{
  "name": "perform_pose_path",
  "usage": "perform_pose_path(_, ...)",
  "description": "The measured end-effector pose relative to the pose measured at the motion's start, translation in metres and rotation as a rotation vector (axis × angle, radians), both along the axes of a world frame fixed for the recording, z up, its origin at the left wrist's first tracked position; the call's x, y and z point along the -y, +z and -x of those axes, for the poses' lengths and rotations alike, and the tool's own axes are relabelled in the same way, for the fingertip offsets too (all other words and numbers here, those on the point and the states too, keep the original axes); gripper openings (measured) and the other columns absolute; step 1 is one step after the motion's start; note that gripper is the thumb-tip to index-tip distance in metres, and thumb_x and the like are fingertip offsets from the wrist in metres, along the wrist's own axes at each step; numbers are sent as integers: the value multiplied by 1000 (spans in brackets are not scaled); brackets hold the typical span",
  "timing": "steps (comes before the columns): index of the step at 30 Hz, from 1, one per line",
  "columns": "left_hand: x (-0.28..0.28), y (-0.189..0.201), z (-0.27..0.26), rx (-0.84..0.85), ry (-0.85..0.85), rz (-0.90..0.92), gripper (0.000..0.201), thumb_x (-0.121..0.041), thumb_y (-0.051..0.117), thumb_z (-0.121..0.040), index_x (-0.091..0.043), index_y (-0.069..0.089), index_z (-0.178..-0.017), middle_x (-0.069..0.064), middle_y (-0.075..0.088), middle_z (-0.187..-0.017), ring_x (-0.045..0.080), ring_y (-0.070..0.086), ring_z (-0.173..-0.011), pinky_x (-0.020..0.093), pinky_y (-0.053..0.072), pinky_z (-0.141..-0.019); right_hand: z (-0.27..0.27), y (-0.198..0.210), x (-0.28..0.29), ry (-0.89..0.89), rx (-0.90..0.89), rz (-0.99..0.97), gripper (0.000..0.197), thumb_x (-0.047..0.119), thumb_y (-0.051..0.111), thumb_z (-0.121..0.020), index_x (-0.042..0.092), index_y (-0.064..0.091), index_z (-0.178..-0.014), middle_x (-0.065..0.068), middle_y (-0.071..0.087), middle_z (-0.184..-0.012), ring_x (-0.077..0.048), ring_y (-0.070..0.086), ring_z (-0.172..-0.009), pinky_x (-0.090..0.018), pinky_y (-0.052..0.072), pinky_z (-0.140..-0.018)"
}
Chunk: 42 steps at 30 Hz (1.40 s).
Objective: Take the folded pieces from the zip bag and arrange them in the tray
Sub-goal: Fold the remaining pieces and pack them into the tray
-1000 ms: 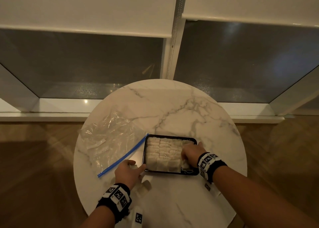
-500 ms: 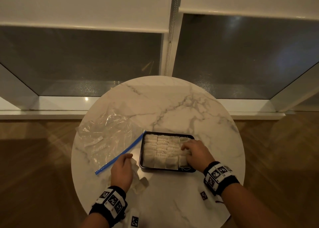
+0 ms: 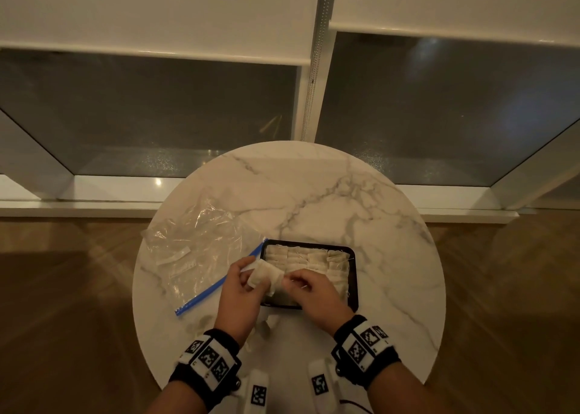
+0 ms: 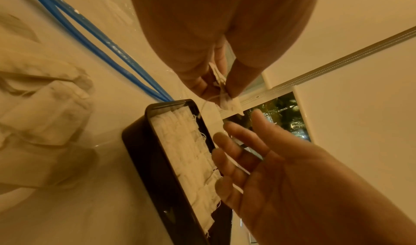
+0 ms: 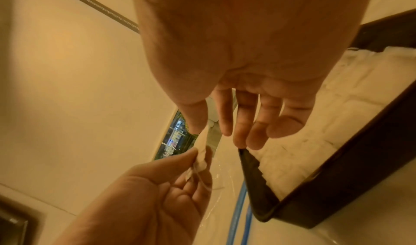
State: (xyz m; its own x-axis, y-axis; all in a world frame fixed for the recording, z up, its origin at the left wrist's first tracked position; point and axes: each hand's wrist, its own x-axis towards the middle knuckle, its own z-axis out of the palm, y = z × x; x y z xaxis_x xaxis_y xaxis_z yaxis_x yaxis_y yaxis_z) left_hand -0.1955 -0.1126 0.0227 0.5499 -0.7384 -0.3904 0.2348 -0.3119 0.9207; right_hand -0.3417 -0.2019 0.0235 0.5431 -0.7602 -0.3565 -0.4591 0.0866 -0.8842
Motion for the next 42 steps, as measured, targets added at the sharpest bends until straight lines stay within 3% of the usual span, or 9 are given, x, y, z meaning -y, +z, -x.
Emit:
perform_pose_path(3, 2, 8, 4, -13, -32, 55, 40, 4, 68, -89, -20, 60, -120, 5, 75, -102, 20, 73, -92, 34, 59, -79, -7, 6, 2, -59, 74, 23, 3, 29, 69, -89, 29, 72, -91, 8, 71, -88, -4, 65, -82, -25, 55, -78)
perform_pose_path(7, 0, 19, 3, 58, -159, 66, 26, -1, 73, -87, -11, 68, -110, 4, 76, -98, 18, 73, -91, 29, 60, -77, -5, 12, 7, -94, 143, 22, 9, 18, 73, -86, 26, 72, -82, 7, 71, -80, -4, 63, -75, -22, 51, -73)
perform_pose_path(15, -1, 22, 0, 90, -86, 4, 11, -9, 72, -89, -11, 72, -100, 5, 76, -90, 20, 74, -84, 37, 62, -80, 3, 8, 9, -140, 135, -3, 5, 19, 73, -86, 21, 72, -82, 2, 71, -82, -10, 64, -76, -29, 53, -75)
perform_pose_path(20, 3, 24, 5, 141, -160, -4, 8, -7, 70, -90, -12, 74, -95, 5, 75, -87, 19, 73, -83, 31, 62, -77, 5, 14, 9, -50, 140, 73, 2, 28, 71, -88, 26, 72, -89, 6, 71, -88, -12, 66, -83, -33, 57, -79)
perform_pose_path(27, 8, 27, 10, 205, -222, 8, 11, -6, 69, -91, -15, 73, -92, 4, 75, -84, 18, 72, -80, 31, 61, -75, 12, 25, 18, -44, 147, 85, 8, 19, 72, -88, 24, 75, -83, 4, 73, -85, -10, 66, -81, -32, 56, -80)
perform_pose_path(34, 10, 22, 14, 289, -247, 7, 14, -11, 71, -91, -24, 71, -95, -8, 73, -90, 4, 68, -86, 22, 57, -80, 23, 38, 31, 61, 46, 27, 13, 9, 72, -85, 18, 75, -76, 4, 70, -73, -3, 62, -66, -23, 52, -68)
perform_pose_path(37, 10, 18, 17, 321, -222, -37, 18, -15, 69, -93, -30, 67, -102, -13, 69, -99, 2, 66, -92, 21, 56, -82, 32, 37, 42, -148, 1, 151, 12, 12, 72, -84, 20, 76, -76, 6, 73, -75, -4, 65, -70, -19, 52, -69)
perform_pose_path(39, 11, 12, 15, 378, -292, -105, 15, -19, 66, -94, -31, 66, -104, -13, 68, -101, 4, 65, -94, 26, 56, -87, 42, 36, 50, -266, -111, 273, 8, 22, 73, -85, 23, 78, -79, 10, 73, -76, -3, 66, -72, -16, 52, -68)
perform_pose_path(42, 16, -1, 12, 587, -474, -218, 15, -26, 62, -97, -28, 66, -111, -14, 61, -107, 3, 60, -97, 24, 53, -91, 57, 32, 57, -159, -249, 258, 9, 25, 73, -86, 24, 77, -78, 11, 73, -77, -2, 66, -74, -17, 52, -70)
